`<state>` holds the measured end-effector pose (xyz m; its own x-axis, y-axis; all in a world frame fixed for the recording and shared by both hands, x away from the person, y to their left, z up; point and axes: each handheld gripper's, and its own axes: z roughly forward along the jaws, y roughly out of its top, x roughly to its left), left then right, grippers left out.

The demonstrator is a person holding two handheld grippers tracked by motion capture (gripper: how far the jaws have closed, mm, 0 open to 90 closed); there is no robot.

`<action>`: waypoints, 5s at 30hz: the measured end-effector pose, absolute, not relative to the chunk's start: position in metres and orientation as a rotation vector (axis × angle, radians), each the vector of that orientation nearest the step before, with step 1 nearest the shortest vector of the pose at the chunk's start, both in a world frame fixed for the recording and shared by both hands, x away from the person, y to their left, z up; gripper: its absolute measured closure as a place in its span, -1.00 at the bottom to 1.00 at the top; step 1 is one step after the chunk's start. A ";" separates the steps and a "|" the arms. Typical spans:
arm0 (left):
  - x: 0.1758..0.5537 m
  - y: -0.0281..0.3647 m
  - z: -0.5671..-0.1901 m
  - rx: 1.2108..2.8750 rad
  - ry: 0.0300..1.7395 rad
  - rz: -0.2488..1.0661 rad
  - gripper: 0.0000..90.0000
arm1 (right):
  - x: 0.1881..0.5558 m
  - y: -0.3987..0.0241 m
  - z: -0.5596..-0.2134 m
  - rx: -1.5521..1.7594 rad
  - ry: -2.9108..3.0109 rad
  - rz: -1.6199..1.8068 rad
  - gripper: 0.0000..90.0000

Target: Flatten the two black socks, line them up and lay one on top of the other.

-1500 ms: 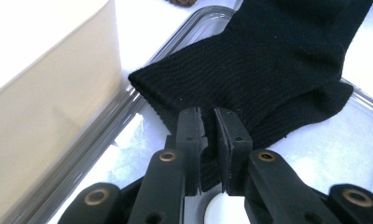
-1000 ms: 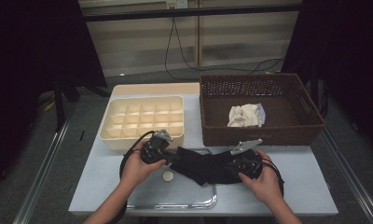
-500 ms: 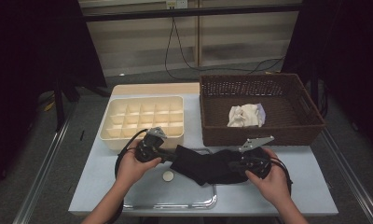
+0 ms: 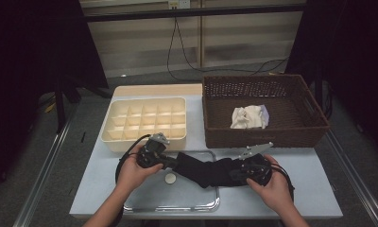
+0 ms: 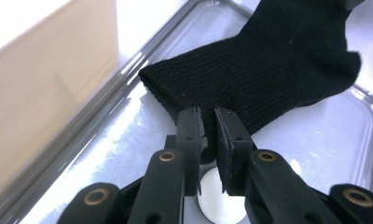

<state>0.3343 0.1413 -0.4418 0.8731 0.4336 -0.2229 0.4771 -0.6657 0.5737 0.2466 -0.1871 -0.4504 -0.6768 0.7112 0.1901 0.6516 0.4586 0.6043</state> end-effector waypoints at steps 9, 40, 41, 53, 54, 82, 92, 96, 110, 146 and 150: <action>0.338 0.138 -0.449 2.432 0.642 -0.080 0.78 | 0.249 -0.185 -0.464 1.218 2.648 0.967 0.93; 0.332 0.121 -0.453 2.493 0.603 -0.031 0.73 | 0.252 -0.188 -0.466 1.224 2.624 0.965 0.92; 0.330 0.119 -0.453 2.493 0.611 -0.010 0.74 | 0.252 -0.188 -0.466 1.224 2.620 0.965 0.92; 0.343 0.126 -0.454 2.448 0.673 -0.027 0.75 | 0.268 -0.192 -0.467 1.222 2.531 0.938 0.83; 0.343 0.126 -0.454 2.450 0.673 -0.030 0.75 | 0.267 -0.192 -0.466 1.235 2.530 0.944 0.77; 0.342 0.124 -0.455 2.441 0.666 -0.075 0.73 | 0.265 -0.252 -0.466 1.468 2.375 0.863 0.72; 0.342 0.124 -0.454 2.447 0.662 -0.076 0.73 | 0.268 -0.241 -0.451 1.404 2.353 0.943 0.47; 0.342 0.124 -0.454 2.450 0.661 -0.075 0.73 | 0.275 -0.232 -0.460 1.405 2.385 0.907 0.78; 0.342 0.124 -0.453 2.452 0.666 -0.069 0.73 | 0.255 -0.225 -0.432 1.374 2.412 0.929 0.91; 0.343 0.129 -0.450 2.384 0.700 -0.047 0.67 | 0.265 -0.223 -0.438 1.346 2.408 0.911 0.94; 0.344 0.129 -0.449 2.413 0.672 -0.043 0.70 | 0.260 -0.221 -0.434 1.336 2.415 0.935 0.94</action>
